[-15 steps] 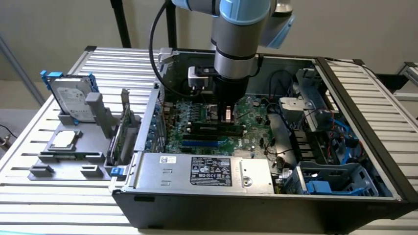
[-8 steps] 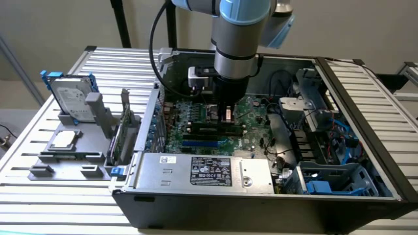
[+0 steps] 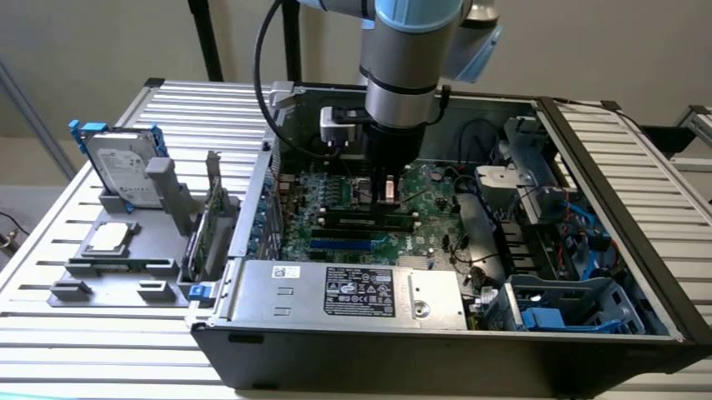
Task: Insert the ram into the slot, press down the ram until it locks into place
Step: 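Insert the ram into the slot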
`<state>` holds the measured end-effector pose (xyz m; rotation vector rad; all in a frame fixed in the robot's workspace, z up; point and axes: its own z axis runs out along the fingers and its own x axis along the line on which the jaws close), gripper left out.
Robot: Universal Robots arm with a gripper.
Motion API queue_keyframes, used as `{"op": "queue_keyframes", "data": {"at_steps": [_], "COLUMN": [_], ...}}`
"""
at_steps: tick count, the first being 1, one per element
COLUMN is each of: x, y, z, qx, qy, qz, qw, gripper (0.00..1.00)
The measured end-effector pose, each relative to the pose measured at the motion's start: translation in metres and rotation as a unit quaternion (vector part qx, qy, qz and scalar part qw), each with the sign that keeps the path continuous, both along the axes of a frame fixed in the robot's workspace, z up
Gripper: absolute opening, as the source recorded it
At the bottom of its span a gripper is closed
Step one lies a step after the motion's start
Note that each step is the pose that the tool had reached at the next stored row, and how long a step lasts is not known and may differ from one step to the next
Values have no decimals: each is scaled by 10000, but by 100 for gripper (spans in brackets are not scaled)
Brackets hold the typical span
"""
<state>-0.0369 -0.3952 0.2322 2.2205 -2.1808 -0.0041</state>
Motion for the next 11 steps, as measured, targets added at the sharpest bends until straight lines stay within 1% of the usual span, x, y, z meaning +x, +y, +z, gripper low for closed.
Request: {"op": "queue_keyframes", "data": {"at_steps": [4,6,11], "x": [-19,-21,-21], "y": [0,0,0], "z": [73,77,77], "qx": [6,13,14], "qy": [0,0,0], "qz": [0,0,0], "qw": [10000,10000,10000], "gripper": [22,22,22]}}
